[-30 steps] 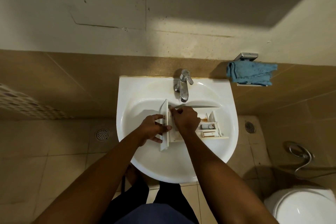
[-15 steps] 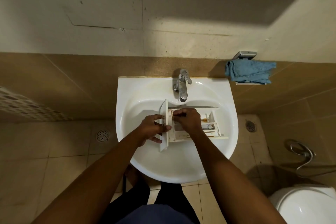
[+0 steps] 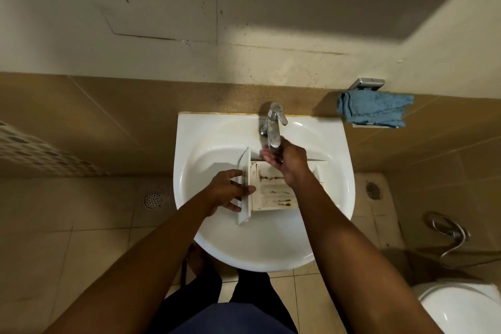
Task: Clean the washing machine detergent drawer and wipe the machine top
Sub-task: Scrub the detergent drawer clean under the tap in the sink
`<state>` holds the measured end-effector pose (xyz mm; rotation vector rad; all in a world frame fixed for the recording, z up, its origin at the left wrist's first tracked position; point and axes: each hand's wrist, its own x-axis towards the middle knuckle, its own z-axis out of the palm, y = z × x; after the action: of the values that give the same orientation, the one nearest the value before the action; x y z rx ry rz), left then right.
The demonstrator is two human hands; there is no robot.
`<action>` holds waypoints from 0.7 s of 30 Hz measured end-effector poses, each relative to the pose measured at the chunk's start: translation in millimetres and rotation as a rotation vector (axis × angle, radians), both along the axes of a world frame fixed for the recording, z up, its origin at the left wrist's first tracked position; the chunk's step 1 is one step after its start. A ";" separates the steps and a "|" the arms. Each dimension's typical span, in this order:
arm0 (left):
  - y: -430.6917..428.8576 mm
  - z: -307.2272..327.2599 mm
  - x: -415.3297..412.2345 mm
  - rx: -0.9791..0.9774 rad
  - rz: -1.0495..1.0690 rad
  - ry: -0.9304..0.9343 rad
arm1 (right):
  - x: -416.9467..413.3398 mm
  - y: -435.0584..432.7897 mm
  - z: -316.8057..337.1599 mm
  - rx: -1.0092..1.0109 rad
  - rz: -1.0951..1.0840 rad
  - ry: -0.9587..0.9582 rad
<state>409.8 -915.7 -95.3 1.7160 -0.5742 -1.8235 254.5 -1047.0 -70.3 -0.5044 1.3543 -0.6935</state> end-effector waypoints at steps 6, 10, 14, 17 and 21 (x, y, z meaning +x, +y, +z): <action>-1.2 0.3 0.4 0.002 -0.002 0.003 | 13.4 -19.7 3.1 0.137 -0.110 -0.395; -0.9 0.7 0.6 -0.001 -0.001 0.012 | 5.7 -12.2 8.1 0.131 0.068 -0.250; -0.2 -0.6 0.7 -0.005 0.005 0.024 | -9.0 25.2 18.8 0.042 0.313 0.112; -0.9 -0.4 0.1 -0.013 0.004 0.021 | -26.2 66.0 29.2 0.003 0.519 0.164; -0.3 -1.0 0.5 -0.015 0.006 0.011 | -38.5 86.4 37.2 -0.009 0.698 0.193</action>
<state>410.3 -916.0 -96.4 1.6953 -0.5755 -1.8187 216.1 -960.6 -33.1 -1.0052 1.2369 -0.0765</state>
